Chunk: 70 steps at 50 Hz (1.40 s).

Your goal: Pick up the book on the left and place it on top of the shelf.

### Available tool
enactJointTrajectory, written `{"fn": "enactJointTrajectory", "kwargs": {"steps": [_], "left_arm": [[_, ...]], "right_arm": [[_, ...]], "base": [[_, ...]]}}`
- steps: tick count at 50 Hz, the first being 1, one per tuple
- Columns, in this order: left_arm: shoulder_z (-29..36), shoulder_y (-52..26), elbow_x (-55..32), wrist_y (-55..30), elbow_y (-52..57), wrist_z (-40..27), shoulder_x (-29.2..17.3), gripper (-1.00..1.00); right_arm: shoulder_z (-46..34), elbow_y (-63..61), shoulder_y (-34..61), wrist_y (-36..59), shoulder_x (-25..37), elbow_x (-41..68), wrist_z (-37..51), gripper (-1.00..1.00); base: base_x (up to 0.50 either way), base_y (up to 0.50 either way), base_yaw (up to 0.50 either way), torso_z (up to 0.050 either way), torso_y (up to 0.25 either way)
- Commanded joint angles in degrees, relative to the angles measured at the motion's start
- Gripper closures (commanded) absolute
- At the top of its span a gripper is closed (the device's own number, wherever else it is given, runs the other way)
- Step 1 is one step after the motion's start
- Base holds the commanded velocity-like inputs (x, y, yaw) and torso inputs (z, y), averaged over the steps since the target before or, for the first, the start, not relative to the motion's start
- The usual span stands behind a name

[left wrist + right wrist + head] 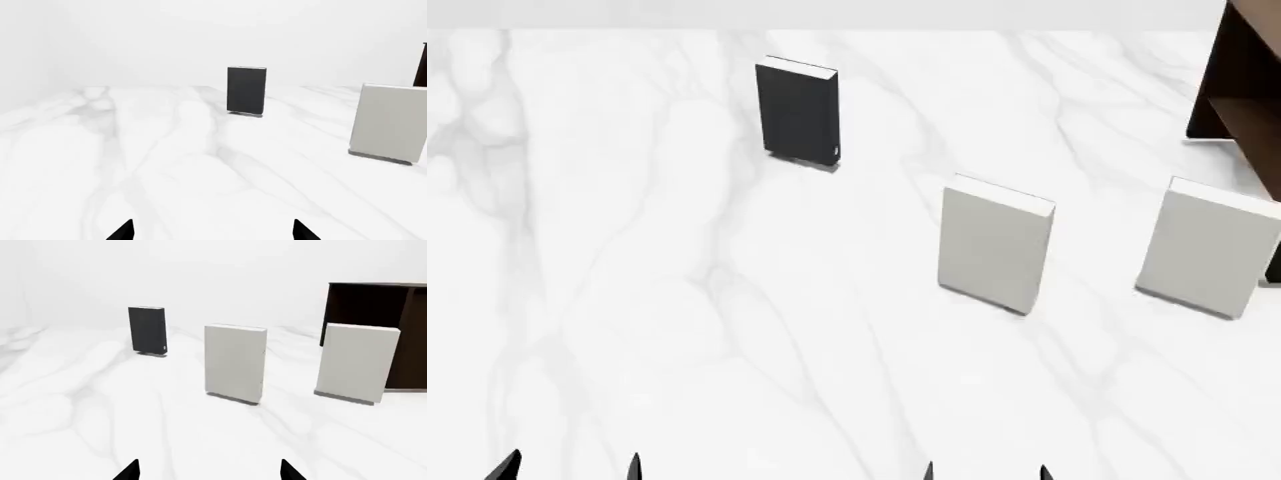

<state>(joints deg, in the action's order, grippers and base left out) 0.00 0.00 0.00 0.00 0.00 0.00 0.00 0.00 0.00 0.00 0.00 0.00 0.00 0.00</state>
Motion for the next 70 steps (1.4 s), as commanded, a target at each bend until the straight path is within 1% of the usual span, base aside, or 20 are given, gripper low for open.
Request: {"fn": "enactJointTrajectory", "kwargs": {"steps": [1, 10, 11, 12, 19, 28, 42, 44, 46, 47, 48, 50, 51, 53, 56, 58, 60, 61, 66, 70], "left_arm": [[1.4, 0.0, 0.1, -0.1, -0.1, -1.6, -0.9, -1.0], [3.4, -0.1, -1.3, -0.2, -0.3, -3.3, -2.5, -1.0], [1.3, -1.6, 1.4, 0.6, -4.8, -4.1, -1.1, -1.0], [1.4, -1.4, 0.8, 1.1, -3.4, -4.3, -1.2, -1.0], [2.9, -1.5, -0.3, 1.4, -4.2, -5.5, -2.3, -1.0], [4.1, -1.8, -1.3, 2.0, -5.4, -6.4, -3.2, -1.0], [5.4, -2.2, -2.1, 0.9, -5.5, -7.8, -4.3, -1.0], [5.8, -2.8, -1.9, -2.3, -3.7, -7.9, -4.7, -1.0], [6.1, -4.4, -1.4, -8.0, -0.5, -8.4, -5.2, -1.0], [6.0, -6.6, -2.8, -15.4, 4.5, -7.2, -5.9, -1.0], [6.0, -6.5, -2.9, -15.7, 4.8, -7.3, -6.0, -1.0], [4.9, -11.8, -5.0, -28.7, 12.6, -6.9, -6.8, -1.0], [4.4, -16.9, -6.2, -37.3, 17.8, -6.5, -7.6, -1.0], [4.3, -21.3, -7.7, -45.2, 21.7, -5.6, -8.3, -1.0], [3.1, -31.6, -9.4, -57.3, 25.4, -5.5, -8.8, -1.0], [3.3, -35.0, -9.2, -59.5, 25.5, -5.8, -9.2, -1.0], [2.4, -37.1, -10.0, -61.6, 25.6, -5.6, -9.0, -1.0], [3.3, -38.3, -9.4, -61.8, 25.8, -6.0, -9.6, -1.0], [3.1, -39.5, -10.4, -63.4, 26.9, -5.3, -9.9, -1.0], [3.3, -39.3, -10.1, -62.1, 26.2, -5.3, -10.4, -1.0]], "right_arm": [[-0.6, -0.4, 0.0, -1.1, 0.9, 0.3, 2.1, -1.0], [-2.7, 0.4, 0.2, -1.4, 2.5, 1.9, 3.6, -1.0], [-2.6, 6.0, 1.5, -4.1, 1.0, -3.4, 2.7, -1.0], [-2.0, 3.6, 1.2, -3.2, 1.2, -2.3, 3.1, -1.0], [-3.5, 4.0, 1.5, -2.6, 2.3, -0.7, 3.9, -1.0], [-4.6, 4.3, 1.6, -2.5, 3.2, 0.4, 5.0, -1.0], [-5.8, 3.0, 1.9, -0.2, 4.2, 1.0, 6.7, -1.0], [-6.0, 1.3, 2.3, 2.6, 4.5, 1.7, 6.3, -1.0], [-6.0, -2.1, 4.0, 8.5, 4.8, 2.2, 6.2, -1.0], [-5.6, -7.2, 6.9, 17.0, 5.5, 3.5, 5.6, -1.0], [-5.7, -7.5, 6.9, 17.3, 5.5, 3.6, 5.7, -1.0], [-4.7, -15.8, 12.2, 31.8, 6.3, 6.3, 5.0, -1.0], [-4.6, -19.2, 16.0, 38.8, 6.8, 6.9, 5.2, -1.0], [-4.3, -23.3, 20.9, 46.5, 7.1, 7.7, 5.6, -1.0], [-5.7, -27.8, 29.6, 57.4, 8.4, 7.6, 6.1, -1.0], [-4.2, -28.6, 33.5, 62.9, 7.7, 8.8, 6.1, -1.0], [-3.8, -28.8, 36.1, 65.5, 7.6, 9.3, 6.0, -1.0], [-3.4, -28.9, 38.7, 68.2, 7.6, 9.8, 5.9, -1.0], [-2.9, -28.3, 42.8, 71.7, 7.7, 10.3, 6.0, -1.0], [-2.1, -27.7, 42.7, 70.8, 7.6, 11.0, 5.5, -1.0]], "base": [[0.0, 0.0, 0.0, 0.0, 0.0], [0.0, 0.0, 0.0, 0.0, 0.0], [0.0, 0.0, 0.0, 0.0, 0.0], [0.0, 0.0, 0.0, 0.0, 0.0], [0.0, 0.0, 0.0, 0.0, 0.0], [0.0, -0.5, 0.0, 0.0, 0.0], [0.0, 0.0, 0.0, 0.0, 0.0], [0.0, 0.0, 0.0, 0.0, 0.0], [0.0, 0.0, 0.0, 0.0, 0.0], [0.0, 0.0, 0.0, 0.0, 0.0], [0.0, 0.0, 0.0, 0.0, 0.0], [0.0, 0.0, 0.0, 0.0, 0.0], [0.0, 0.0, 0.0, 0.0, 0.0], [0.0, 0.0, 0.0, 0.0, 0.0], [0.0, 0.0, 0.0, 0.0, 0.0], [0.0, 0.0, 0.0, 0.0, 0.0], [0.0, 0.0, 0.0, 0.0, 0.0], [0.0, 0.0, 0.0, 0.0, 0.0], [0.0, 0.0, 0.0, 0.0, 0.0], [0.0, 0.0, 0.0, 0.0, 0.0]]}}
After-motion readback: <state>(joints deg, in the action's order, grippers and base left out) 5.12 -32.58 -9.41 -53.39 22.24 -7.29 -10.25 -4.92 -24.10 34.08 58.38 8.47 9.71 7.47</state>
